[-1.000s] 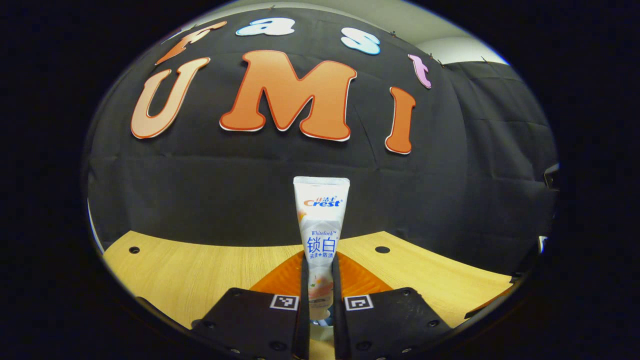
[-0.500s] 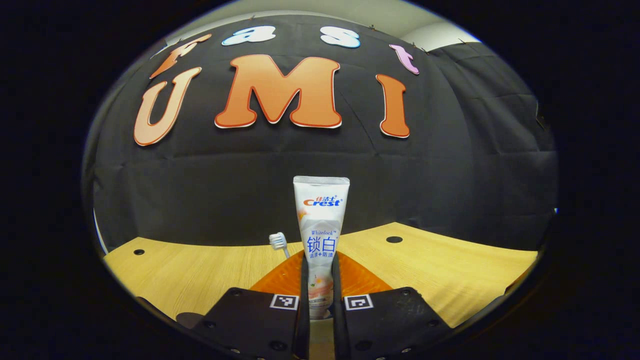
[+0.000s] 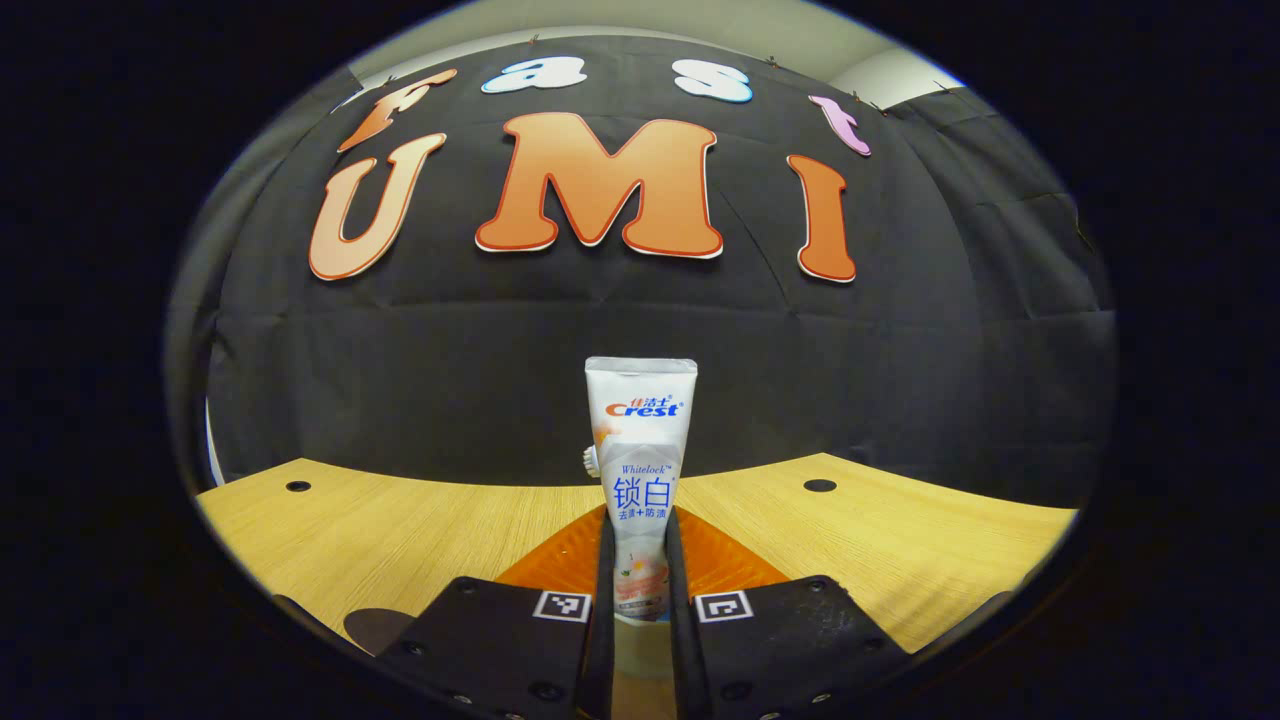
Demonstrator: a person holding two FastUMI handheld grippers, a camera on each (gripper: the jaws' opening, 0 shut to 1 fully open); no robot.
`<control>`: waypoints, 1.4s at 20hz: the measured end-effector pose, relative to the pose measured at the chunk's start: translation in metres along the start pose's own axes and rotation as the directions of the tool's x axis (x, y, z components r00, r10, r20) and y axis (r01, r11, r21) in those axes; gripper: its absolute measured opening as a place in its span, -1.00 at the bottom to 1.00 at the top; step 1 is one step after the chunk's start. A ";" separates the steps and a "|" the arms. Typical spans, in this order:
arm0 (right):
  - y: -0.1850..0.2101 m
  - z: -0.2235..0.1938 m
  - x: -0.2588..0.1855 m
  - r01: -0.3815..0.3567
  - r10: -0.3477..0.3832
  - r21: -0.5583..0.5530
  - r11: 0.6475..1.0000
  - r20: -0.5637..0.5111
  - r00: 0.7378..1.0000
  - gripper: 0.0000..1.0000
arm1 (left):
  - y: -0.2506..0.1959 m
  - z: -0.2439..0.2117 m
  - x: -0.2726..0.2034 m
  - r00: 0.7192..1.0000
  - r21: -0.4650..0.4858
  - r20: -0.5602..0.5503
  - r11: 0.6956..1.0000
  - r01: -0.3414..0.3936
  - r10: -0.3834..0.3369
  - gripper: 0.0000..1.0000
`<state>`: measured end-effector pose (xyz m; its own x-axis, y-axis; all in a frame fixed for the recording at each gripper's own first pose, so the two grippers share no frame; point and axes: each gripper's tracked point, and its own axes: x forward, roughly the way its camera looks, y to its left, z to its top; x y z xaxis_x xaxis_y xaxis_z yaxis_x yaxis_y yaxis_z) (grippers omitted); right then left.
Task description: Put the toothbrush and toothpaste on the desktop into the cup, then pick up the cup and place it on the coaster on the desktop.
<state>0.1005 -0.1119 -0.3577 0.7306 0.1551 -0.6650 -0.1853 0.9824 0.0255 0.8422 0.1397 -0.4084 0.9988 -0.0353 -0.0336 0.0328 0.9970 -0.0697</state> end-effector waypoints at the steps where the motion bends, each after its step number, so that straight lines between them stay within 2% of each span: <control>1: 0.001 0.001 0.001 -0.002 0.002 -0.003 1.000 -0.001 1.000 0.80 | 0.000 -0.002 0.000 1.000 0.002 -0.009 1.000 0.000 0.000 -0.52; 5: -0.001 0.004 -0.001 0.003 -0.003 0.001 1.000 0.008 1.000 0.80 | 0.004 0.001 0.000 1.000 0.015 -0.010 1.000 0.003 -0.003 -0.18; 8: -0.001 0.013 -0.002 0.009 -0.009 0.000 1.000 0.015 1.000 0.80 | 0.011 -0.002 -0.005 0.999 0.015 -0.044 1.000 0.021 -0.020 0.51; 12: -0.011 0.019 0.000 0.027 -0.027 0.020 0.999 0.028 0.999 0.80 | 0.032 0.002 -0.025 0.997 0.012 -0.082 1.000 0.014 -0.013 0.89; 17: -0.008 0.038 0.003 0.021 -0.022 0.032 0.999 0.041 0.999 0.80 | 0.060 0.014 -0.054 0.987 -0.010 -0.162 1.000 0.006 -0.007 0.92; 21: 0.020 0.067 0.007 -0.032 0.030 0.030 0.999 0.069 0.997 0.80 | 0.084 0.037 -0.081 0.975 -0.042 -0.222 0.999 -0.031 0.021 0.92; 26: 0.057 0.103 0.023 -0.098 0.095 0.040 0.994 0.086 0.992 0.80 | 0.119 0.074 -0.119 0.962 0.005 -0.258 0.996 -0.091 0.089 0.92; 28: 0.065 0.117 0.032 -0.099 0.095 0.046 0.994 0.086 0.992 0.79 | 0.135 0.087 -0.137 0.956 0.024 -0.266 0.992 -0.121 0.123 0.92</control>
<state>0.1884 -0.0314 -0.2898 0.7637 0.2563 -0.5925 -0.2264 0.9659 0.1259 0.7128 0.2850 -0.3262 0.9494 0.0704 -0.3061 -0.0870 0.9954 -0.0409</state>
